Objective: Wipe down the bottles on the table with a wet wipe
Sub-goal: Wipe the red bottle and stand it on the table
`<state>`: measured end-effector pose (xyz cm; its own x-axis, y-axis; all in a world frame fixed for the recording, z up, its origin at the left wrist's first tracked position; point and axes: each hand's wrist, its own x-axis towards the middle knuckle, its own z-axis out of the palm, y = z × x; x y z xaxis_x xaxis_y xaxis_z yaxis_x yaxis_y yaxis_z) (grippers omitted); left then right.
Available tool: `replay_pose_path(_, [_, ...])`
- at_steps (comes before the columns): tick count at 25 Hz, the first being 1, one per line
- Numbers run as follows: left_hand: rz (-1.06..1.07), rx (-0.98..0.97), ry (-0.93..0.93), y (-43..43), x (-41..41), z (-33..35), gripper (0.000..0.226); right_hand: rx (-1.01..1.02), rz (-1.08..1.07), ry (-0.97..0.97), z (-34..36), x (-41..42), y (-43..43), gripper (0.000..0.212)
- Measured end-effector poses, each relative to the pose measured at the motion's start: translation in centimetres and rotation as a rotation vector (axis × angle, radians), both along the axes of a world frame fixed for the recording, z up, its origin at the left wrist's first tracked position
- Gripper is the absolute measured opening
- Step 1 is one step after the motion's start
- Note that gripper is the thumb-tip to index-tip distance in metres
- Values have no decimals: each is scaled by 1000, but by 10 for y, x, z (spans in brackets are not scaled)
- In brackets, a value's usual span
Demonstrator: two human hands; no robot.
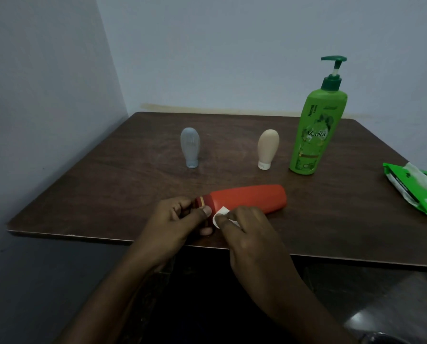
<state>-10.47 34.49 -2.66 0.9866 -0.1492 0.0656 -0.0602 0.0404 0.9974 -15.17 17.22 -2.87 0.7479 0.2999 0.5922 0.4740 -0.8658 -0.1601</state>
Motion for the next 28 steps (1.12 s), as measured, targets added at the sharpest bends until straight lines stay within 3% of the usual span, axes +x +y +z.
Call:
replay_pose_path(4, [-19,-15,-14,1,-1,-1,18,21,5,-21,13,21,10,30])
replay_pose_path(7, [-34,-30,-17,0,-2,0,16,-82,-11,13,30,47,18,11])
replay_pose_path(11, [-19,-8,-39,-1,-1,-2,16,-165,-13,91,37,57,21,28])
replay_pose_path(13, [-13,-41,-3,-4,-2,-1,15,-100,-27,75,29,43,20,19])
replay_pose_path(18, [-2,-116,80,-5,-2,2,16,93,-54,24,-15,-1,16,41])
replay_pose_path(22, [100,-151,117,-5,1,5,20,266,5,2,-15,-11,-5,40])
replay_pose_path(28, [123,-91,170,-6,2,12,19,284,-360,14,0,38,-80,34])
